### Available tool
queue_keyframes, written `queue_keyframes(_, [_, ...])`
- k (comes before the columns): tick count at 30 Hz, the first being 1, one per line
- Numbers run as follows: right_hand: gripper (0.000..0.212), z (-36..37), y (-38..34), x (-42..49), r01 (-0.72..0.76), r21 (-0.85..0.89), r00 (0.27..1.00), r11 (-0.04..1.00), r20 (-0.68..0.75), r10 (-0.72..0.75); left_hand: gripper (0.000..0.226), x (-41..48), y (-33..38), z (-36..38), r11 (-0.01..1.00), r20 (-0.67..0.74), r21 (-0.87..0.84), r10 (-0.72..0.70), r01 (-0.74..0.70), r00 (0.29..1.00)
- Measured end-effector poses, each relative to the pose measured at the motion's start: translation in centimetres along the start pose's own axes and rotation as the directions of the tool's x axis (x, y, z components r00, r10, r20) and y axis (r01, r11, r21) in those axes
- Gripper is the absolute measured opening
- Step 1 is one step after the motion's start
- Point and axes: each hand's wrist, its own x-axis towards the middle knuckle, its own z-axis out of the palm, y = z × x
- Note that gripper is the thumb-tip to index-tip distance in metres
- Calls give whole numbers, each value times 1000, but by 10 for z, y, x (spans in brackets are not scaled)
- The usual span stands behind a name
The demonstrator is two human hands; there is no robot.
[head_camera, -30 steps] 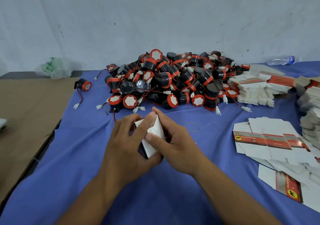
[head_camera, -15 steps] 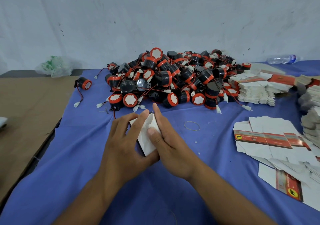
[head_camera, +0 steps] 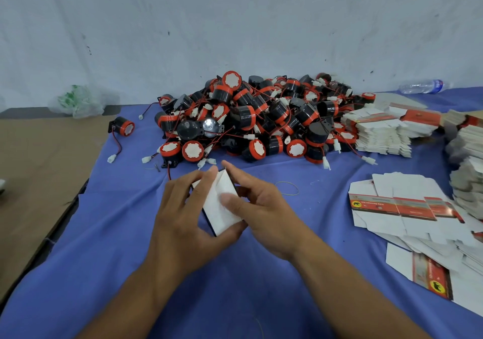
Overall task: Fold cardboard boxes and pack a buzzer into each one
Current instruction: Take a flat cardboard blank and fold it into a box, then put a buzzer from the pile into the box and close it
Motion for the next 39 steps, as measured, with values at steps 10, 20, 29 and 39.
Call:
queue_keyframes(10, [94, -22, -7, 1, 148, -631, 988, 761, 53, -148, 105, -7, -12, -1, 964, 346, -246, -12, 103, 938])
queue_keyframes(20, [44, -23, 14, 5, 302, -919, 949, 252, 266, -167, 50, -4, -38, 9, 993, 220, 68, 84, -101, 972])
queue_keyframes(29, [39, -7, 27, -5, -184, -742, 977, 645, -212, 36, 23, -12, -25, 12, 879, 419, -195, -327, 436, 847])
queue_keyframes(39, [36, -60, 35, 75, -376, -268, 828, 887, -527, 192, 34, -12, -23, 17, 763, 442, -256, -454, 594, 774])
